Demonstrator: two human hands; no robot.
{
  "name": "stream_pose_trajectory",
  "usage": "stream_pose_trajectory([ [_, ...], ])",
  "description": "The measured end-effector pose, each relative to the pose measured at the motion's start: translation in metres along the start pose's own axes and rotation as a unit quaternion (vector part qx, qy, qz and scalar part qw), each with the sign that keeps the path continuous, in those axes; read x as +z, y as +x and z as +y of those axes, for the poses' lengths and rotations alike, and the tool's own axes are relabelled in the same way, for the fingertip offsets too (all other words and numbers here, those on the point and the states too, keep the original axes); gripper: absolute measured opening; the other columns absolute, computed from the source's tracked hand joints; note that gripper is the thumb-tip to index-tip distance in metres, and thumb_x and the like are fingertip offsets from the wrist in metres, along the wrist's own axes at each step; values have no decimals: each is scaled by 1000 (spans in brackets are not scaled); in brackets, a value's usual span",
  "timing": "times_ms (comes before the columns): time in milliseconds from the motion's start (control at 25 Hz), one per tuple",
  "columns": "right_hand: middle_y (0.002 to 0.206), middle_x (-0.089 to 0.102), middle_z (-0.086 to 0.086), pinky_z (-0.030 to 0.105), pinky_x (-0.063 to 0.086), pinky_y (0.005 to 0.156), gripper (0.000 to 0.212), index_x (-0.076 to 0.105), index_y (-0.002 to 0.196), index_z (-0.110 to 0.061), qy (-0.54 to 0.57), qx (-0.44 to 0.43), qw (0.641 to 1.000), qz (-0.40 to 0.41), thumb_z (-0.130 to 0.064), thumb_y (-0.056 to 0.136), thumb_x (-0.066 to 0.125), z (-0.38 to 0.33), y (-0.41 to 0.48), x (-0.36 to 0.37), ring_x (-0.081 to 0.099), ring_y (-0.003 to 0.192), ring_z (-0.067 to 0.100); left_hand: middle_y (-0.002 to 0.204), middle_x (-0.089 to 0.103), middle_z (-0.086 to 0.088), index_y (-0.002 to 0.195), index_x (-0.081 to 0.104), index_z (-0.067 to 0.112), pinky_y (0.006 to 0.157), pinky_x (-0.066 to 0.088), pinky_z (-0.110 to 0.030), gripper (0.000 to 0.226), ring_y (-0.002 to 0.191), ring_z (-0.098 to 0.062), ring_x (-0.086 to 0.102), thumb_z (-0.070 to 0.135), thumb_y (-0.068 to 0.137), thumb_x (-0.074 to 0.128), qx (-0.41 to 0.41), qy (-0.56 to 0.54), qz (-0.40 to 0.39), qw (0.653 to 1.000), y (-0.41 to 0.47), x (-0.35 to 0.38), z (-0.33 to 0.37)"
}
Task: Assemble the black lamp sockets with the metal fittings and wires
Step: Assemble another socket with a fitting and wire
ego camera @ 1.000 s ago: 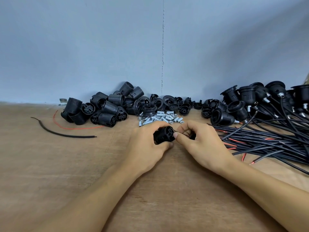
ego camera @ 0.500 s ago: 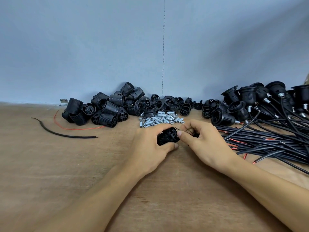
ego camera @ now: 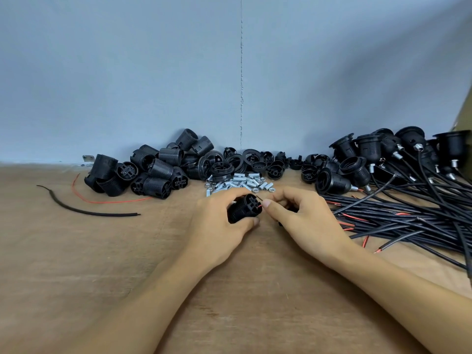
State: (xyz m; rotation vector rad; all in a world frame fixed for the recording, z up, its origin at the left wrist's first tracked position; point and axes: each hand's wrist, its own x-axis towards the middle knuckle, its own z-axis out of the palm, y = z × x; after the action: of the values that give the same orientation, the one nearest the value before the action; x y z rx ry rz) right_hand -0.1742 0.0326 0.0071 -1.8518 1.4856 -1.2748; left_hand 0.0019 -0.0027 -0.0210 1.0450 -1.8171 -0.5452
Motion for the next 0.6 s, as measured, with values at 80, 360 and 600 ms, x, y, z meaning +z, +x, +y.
stream_pose_trajectory([
  [80,60,60,-26,7,38,60,22,67,73,-35,-20,-9,1000,11,-22,92,69,0,-1,0,54,60,-6,95,73,24,103,65,52,88,59,-41,42,94,-1,70,35,67,79,3,-1,5,1000,0,0,0],
  [360,69,65,-12,8,38,64,11,71,86,-24,-79,-32,996,34,-25,94,64,2,-1,3,56,68,-3,96,72,21,105,70,42,84,58,-38,37,92,-2,68,29,72,80,36,30,-2,999,-1,0,-1],
  [600,59,56,-12,15,39,60,18,64,76,-28,-108,-51,992,36,-28,93,64,2,-2,4,52,63,4,89,72,17,102,70,42,79,59,-41,35,86,-5,69,32,70,80,27,34,-8,999,-2,0,3],
])
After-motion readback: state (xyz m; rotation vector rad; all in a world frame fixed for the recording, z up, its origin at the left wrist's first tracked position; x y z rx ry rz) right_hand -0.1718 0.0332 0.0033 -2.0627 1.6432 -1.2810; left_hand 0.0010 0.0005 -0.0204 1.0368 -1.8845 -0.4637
